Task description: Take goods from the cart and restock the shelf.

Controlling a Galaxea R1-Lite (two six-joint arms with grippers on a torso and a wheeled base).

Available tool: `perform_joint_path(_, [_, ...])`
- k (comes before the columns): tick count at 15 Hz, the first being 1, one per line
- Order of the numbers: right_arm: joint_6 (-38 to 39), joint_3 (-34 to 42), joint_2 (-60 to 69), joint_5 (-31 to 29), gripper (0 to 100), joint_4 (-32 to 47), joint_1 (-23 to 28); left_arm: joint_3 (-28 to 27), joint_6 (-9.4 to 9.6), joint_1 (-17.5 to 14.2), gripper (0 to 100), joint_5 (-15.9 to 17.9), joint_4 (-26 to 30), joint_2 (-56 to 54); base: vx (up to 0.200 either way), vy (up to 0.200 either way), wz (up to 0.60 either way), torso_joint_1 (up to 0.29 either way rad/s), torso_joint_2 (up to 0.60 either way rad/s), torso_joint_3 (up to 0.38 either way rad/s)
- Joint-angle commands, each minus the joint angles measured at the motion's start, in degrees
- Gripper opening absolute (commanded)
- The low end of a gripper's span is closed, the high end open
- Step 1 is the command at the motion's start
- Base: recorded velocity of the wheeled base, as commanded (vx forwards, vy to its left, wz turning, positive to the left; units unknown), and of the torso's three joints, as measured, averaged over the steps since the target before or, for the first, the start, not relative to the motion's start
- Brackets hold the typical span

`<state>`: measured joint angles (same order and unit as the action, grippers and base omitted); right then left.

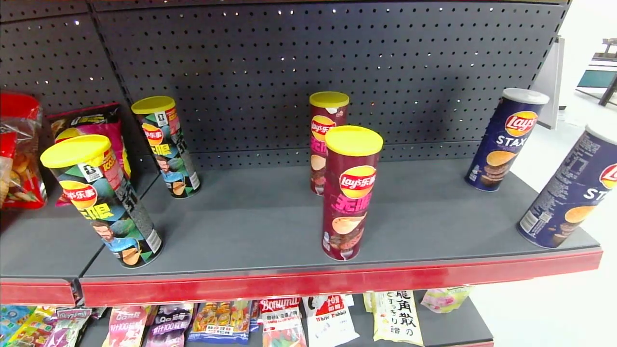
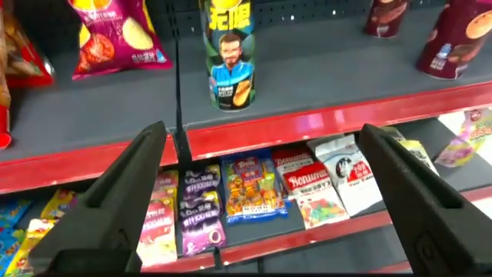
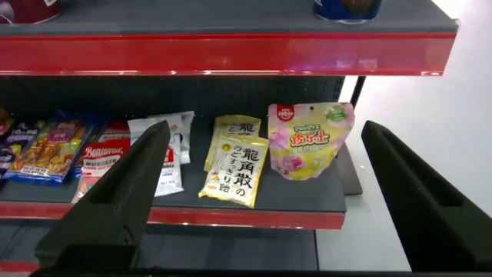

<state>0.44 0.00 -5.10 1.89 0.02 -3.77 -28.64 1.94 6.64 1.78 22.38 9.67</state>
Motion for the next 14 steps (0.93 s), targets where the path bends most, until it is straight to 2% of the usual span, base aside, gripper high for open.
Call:
perform_joint_path(1, [-0.2,0.0,0.0,0.0,100,0.0,0.0,3.0,0.0,-0.1,100,-0.4,0.1,-3.6,0.0,0.0,0.0,0.0,0.0,0.0])
perform_joint_path(2, [-0.4,0.0,-0.2,0.1,100,0.0,-0.2,5.4,-0.36,-0.1,100,-1.5,-0.5,-4.0,0.0,0.0,0.0,0.0,0.0,0.0])
perform_joint_path(4, [-1.7,-2.0,-0.5,1.0,100,-1.6,-0.2,8.6,-1.32,-0.1,100,-1.5,-5.9,-3.9,0.0,0.0,0.0,0.0,0.0,0.0])
perform_joint_path(5, [1.8,-14.3,-11.2,2.5,100,-1.4,-1.9,13.1,-2.11,-0.1,100,-0.7,-11.7,-3.9,0.0,0.0,0.0,0.0,0.0,0.0])
perform_joint_path(6, [4.6,-20.7,-19.6,3.1,100,-2.0,-2.8,19.4,-2.03,-0.1,100,-0.7,-20.5,-4.0,0.0,0.0,0.0,0.0,0.0,0.0])
perform_joint_path(8, [-5.1,-27.2,-29.0,7.8,100,-2.2,-7.7,28.5,-1.85,-0.1,100,-3.8,-30.9,-4.0,0.0,0.0,0.0,0.0,0.0,0.0])
perform_joint_path(9, [-7.3,-30.4,-35.8,8.0,100,-2.3,-9.2,28.6,-2.29,-0.1,100,-6.9,-29.0,-4.0,0.0,0.0,0.0,0.0,0.0,0.0])
perform_joint_path(10, [-7.5,-33.1,-41.4,8.2,100,-2.5,-10.3,28.6,-2.38,-0.1,100,-8.0,-26.2,-4.0,0.0,0.0,0.0,0.0,0.0,0.0])
perform_joint_path(12, [-7.1,-35.9,-50.7,8.0,100,-3.2,-17.6,28.6,-2.03,-0.1,100,-7.0,-25.1,-4.0,0.0,0.0,0.0,0.0,0.0,0.0])
perform_joint_path(13, [-6.9,-35.6,-54.8,8.0,100,-5.5,-19.5,28.6,-2.03,-0.1,100,-5.5,-25.1,-4.0,0.0,0.0,0.0,0.0,0.0,0.0])
perform_joint_path(14, [-6.9,-35.4,-56.4,8.0,100,-6.5,-19.9,28.6,-2.03,-0.1,100,-5.5,-25.0,-4.0,0.0,0.0,0.0,0.0,0.0,0.0])
